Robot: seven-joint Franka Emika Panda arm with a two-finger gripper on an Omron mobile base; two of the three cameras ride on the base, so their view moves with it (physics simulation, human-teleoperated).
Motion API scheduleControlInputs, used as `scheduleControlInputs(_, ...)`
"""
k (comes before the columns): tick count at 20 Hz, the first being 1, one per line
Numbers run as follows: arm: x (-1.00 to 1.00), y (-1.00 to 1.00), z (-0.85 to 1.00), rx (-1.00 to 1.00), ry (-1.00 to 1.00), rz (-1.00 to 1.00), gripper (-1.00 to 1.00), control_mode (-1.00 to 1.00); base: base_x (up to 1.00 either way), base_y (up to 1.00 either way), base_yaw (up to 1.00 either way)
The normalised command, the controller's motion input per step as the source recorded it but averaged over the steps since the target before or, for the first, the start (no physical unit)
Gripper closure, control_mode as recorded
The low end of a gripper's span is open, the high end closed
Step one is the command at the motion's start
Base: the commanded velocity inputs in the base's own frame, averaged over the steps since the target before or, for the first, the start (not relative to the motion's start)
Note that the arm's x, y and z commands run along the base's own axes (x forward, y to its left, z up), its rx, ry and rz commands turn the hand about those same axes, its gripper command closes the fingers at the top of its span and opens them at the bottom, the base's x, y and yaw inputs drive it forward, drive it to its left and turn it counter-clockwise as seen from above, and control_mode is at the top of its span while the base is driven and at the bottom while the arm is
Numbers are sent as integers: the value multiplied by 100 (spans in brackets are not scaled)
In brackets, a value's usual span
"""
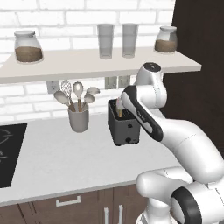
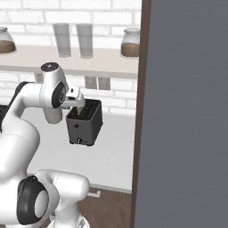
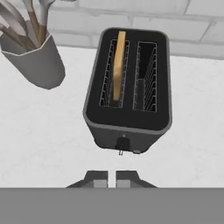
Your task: Start the toaster. Once the lever pops up, take the bread to the plate on the dining counter.
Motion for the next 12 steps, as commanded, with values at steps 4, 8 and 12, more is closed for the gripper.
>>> scheduleControlInputs(4, 29, -33, -25, 0, 0, 0, 100, -100, 0, 0, 0)
scheduleControlInputs(8, 15, -14, -40, 0, 0, 0, 100, -100, 0, 0, 0)
scheduleControlInputs(12, 7, 6, -41, 0, 4, 0, 100, -100, 0, 0, 0)
